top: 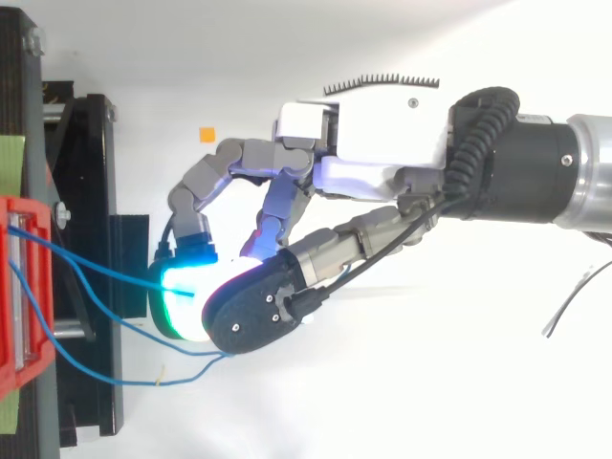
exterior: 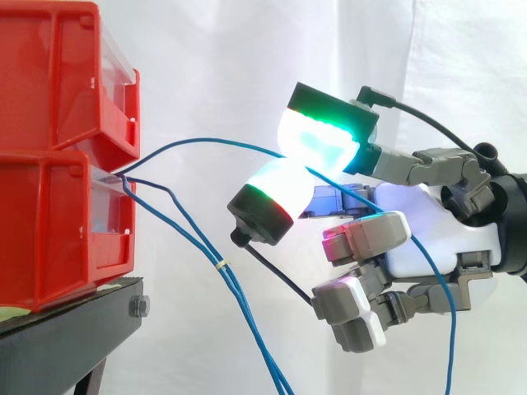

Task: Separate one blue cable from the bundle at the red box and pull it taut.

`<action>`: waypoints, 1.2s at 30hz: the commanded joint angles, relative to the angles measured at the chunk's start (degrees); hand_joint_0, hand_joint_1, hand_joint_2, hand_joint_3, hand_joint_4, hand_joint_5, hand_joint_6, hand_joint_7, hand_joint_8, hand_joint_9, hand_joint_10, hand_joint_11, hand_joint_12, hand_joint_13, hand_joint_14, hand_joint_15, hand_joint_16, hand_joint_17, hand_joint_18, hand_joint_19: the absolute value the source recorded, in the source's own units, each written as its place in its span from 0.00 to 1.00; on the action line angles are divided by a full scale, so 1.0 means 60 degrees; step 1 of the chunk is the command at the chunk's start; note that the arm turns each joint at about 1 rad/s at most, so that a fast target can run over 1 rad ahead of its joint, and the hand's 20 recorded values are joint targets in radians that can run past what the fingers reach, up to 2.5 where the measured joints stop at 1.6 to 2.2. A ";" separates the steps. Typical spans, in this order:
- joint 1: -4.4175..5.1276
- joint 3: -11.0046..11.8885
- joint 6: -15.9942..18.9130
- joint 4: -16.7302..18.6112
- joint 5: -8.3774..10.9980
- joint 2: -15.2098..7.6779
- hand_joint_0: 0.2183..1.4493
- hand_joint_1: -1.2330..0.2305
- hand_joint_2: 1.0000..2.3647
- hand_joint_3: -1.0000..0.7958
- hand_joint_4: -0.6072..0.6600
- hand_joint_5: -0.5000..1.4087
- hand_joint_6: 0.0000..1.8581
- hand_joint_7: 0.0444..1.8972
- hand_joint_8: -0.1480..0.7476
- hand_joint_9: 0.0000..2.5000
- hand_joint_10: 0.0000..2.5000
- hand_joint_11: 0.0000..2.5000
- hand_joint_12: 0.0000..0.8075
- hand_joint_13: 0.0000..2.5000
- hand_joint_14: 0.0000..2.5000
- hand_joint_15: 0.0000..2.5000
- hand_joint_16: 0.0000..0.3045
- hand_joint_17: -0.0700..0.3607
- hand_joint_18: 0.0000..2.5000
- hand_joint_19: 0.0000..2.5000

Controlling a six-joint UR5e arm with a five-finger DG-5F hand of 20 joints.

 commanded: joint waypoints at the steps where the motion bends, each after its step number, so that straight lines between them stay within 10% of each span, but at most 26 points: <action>1: -0.0019 -0.0003 0.0025 -0.0008 -0.0075 -0.0003 0.44 0.29 0.01 0.40 0.17 0.18 0.53 0.57 0.32 0.52 0.01 0.57 0.32 0.43 0.01 0.35 0.13 0.37 0.33 0.40; 11: -0.0034 -0.0238 0.0098 0.0329 -0.0119 0.0011 0.45 0.30 0.01 0.39 0.17 0.18 0.53 0.54 0.27 0.48 0.00 0.69 0.31 0.43 0.01 0.40 0.13 0.37 0.33 0.39; 22: -0.0107 -0.0238 0.0113 0.0344 -0.0441 -0.0003 0.45 0.29 0.01 0.39 0.18 0.18 0.53 0.54 0.29 0.38 0.30 0.57 0.24 0.50 0.00 0.66 0.09 0.31 0.36 0.47; 26: -0.0122 -0.0238 0.0113 0.0344 -0.0441 -0.0003 0.44 0.29 0.01 0.40 0.20 0.18 0.53 0.53 0.30 0.35 0.51 0.52 0.26 0.42 0.47 0.55 0.09 0.30 0.38 0.52; 36: -0.0136 -0.0238 0.0113 0.0344 -0.0515 -0.0003 0.44 0.28 0.01 0.39 0.20 0.18 0.53 0.51 0.31 0.33 0.63 0.47 0.26 0.35 0.80 0.47 0.07 0.28 0.41 0.63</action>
